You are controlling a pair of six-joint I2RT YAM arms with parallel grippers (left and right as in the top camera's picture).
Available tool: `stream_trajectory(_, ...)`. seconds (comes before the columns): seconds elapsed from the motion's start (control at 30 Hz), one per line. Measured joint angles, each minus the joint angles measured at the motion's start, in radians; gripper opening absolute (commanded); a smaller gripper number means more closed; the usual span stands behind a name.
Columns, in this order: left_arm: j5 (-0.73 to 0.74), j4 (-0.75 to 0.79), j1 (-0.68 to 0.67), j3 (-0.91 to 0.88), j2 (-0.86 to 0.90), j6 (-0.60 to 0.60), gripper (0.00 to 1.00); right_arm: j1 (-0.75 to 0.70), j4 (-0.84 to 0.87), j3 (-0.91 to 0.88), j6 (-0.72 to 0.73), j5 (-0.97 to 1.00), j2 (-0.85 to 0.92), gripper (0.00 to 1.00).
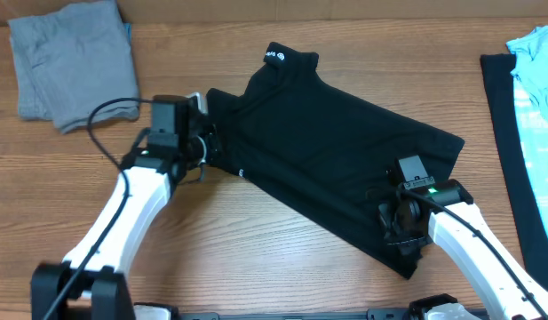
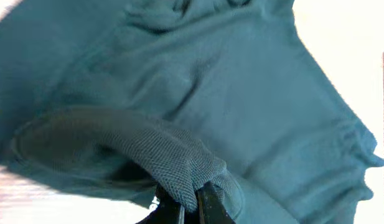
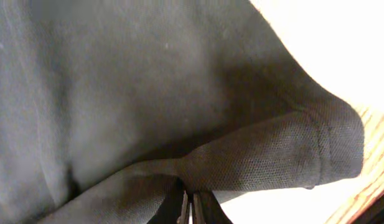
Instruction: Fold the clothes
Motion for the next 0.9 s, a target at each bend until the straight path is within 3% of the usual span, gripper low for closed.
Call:
stream_trajectory(0.33, 0.000, 0.190, -0.020, 0.000, 0.097, 0.000, 0.11, -0.122, 0.005, 0.001, -0.025, 0.036, 0.000, 0.04)
stream_trajectory(0.4, 0.000, 0.214, -0.020, 0.000, 0.099, 0.000, 0.18, -0.122, 0.005, 0.001, -0.033, 0.036, 0.000, 0.07)
stream_trajectory(0.53, 0.000, 0.250, -0.020, 0.000, 0.116, -0.002, 0.46, -0.122, 0.013, 0.001, -0.040, 0.046, 0.000, 0.26)
stream_trajectory(0.6, 0.000, 0.270, -0.020, 0.000, 0.132, 0.003, 0.68, -0.122, 0.032, 0.001, -0.040, 0.054, 0.000, 0.40)
stream_trajectory(0.63, 0.000, 0.277, -0.020, 0.000, 0.138, 0.000, 0.72, -0.122, 0.043, 0.001, -0.045, 0.056, 0.000, 0.50)
stream_trajectory(0.73, -0.002, 0.301, -0.025, 0.000, 0.153, 0.000, 0.72, -0.122, 0.063, 0.002, -0.063, 0.068, 0.000, 0.65)
stream_trajectory(0.9, 0.000, 0.255, -0.016, 0.008, 0.154, 0.006, 0.72, -0.122, 0.021, 0.007, -0.085, 0.081, 0.000, 0.69)
